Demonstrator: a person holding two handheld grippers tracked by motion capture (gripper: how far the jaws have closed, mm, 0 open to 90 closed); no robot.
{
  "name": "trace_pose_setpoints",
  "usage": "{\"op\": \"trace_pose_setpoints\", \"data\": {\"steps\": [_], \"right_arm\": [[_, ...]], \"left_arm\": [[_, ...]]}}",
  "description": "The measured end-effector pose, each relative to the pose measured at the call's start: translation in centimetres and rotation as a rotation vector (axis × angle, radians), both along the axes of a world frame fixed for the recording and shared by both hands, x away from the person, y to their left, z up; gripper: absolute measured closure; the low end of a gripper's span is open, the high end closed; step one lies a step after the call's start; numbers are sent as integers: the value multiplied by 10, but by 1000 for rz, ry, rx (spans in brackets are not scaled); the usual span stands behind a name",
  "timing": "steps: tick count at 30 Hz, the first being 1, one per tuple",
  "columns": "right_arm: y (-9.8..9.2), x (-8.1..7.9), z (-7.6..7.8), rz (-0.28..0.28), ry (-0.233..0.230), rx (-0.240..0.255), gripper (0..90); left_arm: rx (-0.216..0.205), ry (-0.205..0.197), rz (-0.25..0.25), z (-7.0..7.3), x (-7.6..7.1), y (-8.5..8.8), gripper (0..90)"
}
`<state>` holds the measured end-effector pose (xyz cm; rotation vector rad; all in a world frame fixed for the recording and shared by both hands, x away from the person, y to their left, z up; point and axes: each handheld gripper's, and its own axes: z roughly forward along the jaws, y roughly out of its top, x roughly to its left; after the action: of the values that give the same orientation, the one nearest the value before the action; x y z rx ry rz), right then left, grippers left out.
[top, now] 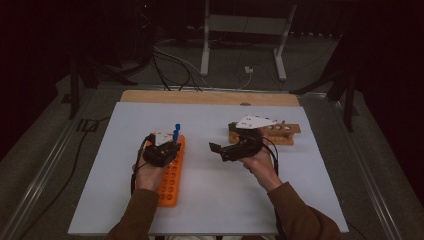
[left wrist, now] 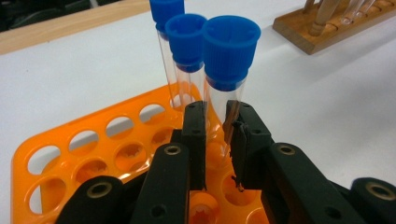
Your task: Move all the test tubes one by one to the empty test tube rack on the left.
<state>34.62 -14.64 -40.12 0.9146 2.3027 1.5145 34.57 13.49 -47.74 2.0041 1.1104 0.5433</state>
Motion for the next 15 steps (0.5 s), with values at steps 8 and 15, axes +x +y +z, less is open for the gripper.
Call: {"op": "trace_pose_setpoints", "data": {"steps": [8, 15], "right_arm": [[0, 0, -2, -1, 3, -2, 5], [0, 1, -3, -6, 7, -2, 5]], "left_arm": [[55, 40, -6, -2, 3, -5, 786], [39, 58, -2, -2, 4, -2, 780]]}}
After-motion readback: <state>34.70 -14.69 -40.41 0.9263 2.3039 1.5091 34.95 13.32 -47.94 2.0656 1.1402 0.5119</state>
